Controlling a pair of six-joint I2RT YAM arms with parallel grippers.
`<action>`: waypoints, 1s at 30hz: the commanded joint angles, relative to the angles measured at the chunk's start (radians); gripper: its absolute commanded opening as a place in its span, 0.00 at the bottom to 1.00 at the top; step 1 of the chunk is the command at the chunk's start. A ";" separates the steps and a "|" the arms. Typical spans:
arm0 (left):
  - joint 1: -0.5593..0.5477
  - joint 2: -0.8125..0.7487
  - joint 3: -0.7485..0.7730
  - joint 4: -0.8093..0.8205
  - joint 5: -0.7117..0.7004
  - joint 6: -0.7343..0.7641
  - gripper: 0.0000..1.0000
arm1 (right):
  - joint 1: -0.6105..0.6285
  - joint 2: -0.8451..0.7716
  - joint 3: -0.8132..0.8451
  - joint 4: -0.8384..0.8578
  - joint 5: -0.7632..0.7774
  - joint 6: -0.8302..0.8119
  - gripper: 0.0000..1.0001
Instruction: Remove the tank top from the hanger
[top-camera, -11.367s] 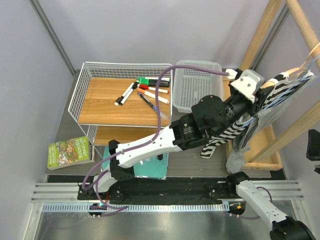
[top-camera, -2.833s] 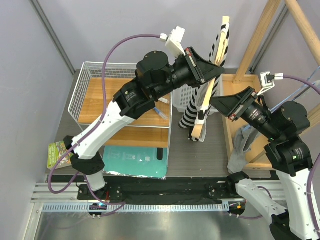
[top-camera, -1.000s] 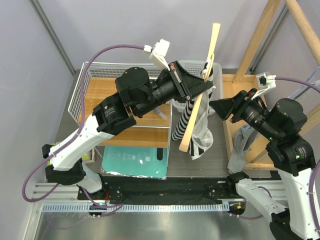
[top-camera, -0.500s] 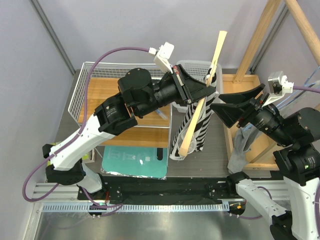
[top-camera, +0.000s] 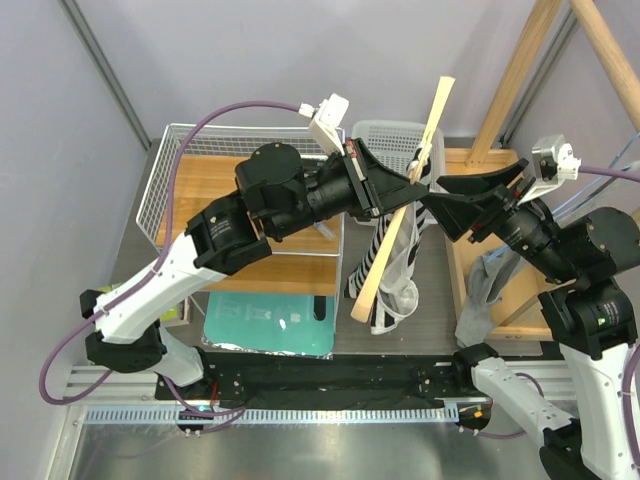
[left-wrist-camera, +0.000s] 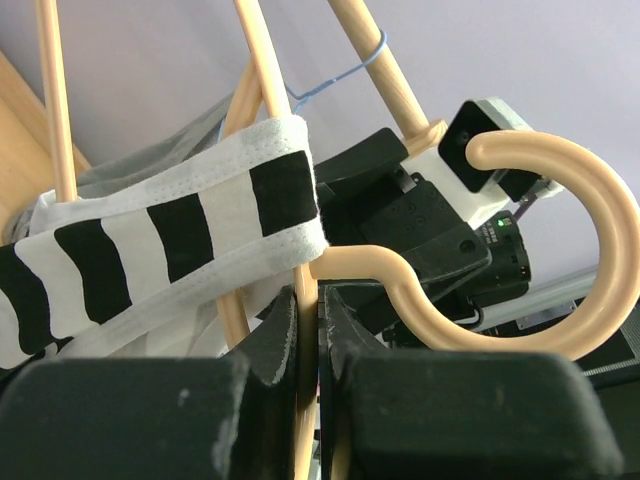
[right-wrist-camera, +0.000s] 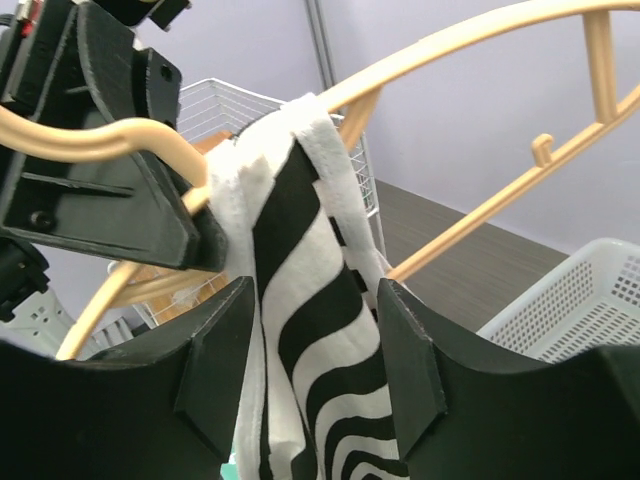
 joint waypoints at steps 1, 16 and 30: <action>-0.008 -0.050 0.009 0.069 0.056 -0.008 0.00 | 0.000 -0.017 -0.005 0.026 0.042 -0.048 0.60; -0.014 -0.053 -0.003 0.059 0.058 -0.005 0.00 | 0.000 0.045 -0.039 0.251 0.020 0.096 0.16; -0.014 -0.102 -0.066 0.039 0.007 0.026 0.00 | 0.000 0.235 0.154 0.270 0.619 0.022 0.01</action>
